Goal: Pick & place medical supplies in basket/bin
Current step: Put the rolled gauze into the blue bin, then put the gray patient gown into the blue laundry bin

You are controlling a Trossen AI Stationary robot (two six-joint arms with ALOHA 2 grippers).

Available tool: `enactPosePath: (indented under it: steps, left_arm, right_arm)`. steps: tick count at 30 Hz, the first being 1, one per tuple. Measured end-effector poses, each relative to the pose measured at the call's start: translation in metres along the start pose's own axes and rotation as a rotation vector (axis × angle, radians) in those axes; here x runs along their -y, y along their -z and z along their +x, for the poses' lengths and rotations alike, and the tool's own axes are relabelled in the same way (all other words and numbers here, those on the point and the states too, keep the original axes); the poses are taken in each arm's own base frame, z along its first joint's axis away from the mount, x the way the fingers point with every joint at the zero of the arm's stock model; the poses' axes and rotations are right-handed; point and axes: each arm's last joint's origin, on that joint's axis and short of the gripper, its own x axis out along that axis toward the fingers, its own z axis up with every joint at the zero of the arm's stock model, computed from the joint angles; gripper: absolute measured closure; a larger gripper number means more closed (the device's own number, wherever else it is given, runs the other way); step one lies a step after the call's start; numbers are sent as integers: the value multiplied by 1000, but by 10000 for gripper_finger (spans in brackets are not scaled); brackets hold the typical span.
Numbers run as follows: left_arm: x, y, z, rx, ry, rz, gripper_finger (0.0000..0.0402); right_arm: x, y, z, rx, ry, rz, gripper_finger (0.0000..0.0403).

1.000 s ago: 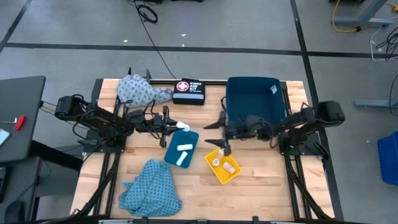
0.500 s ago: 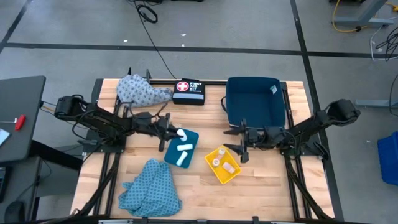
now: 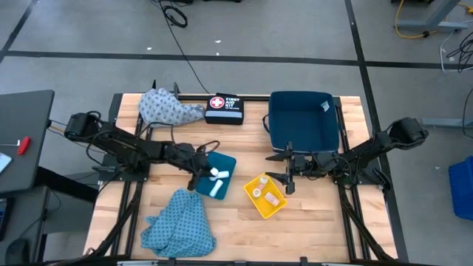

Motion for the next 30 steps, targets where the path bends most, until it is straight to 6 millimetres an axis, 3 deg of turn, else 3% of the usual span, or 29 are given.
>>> enactPosePath:
  steps: [5, 14, 20, 24, 30]
  left_arm:
    - [1, -9, 1, -138, -16, -1, 349]
    - [1, -11, 1, -171, -21, 2, 216]
    - [1, -12, 1, -165, -17, 14, 155]
    - [2, -18, 2, -95, -9, 46, 138]
    - [2, -38, 2, 107, -46, 119, 145]
  right_arm:
    - [0, 1, 0, -12, 0, -3, 145]
    - [0, 4, 0, -43, -1, -3, 145]
    - [0, 8, 0, -77, 0, 2, 145]
    - [0, 8, 0, -84, 6, 2, 145]
    - [0, 8, 0, -84, 9, 1, 145]
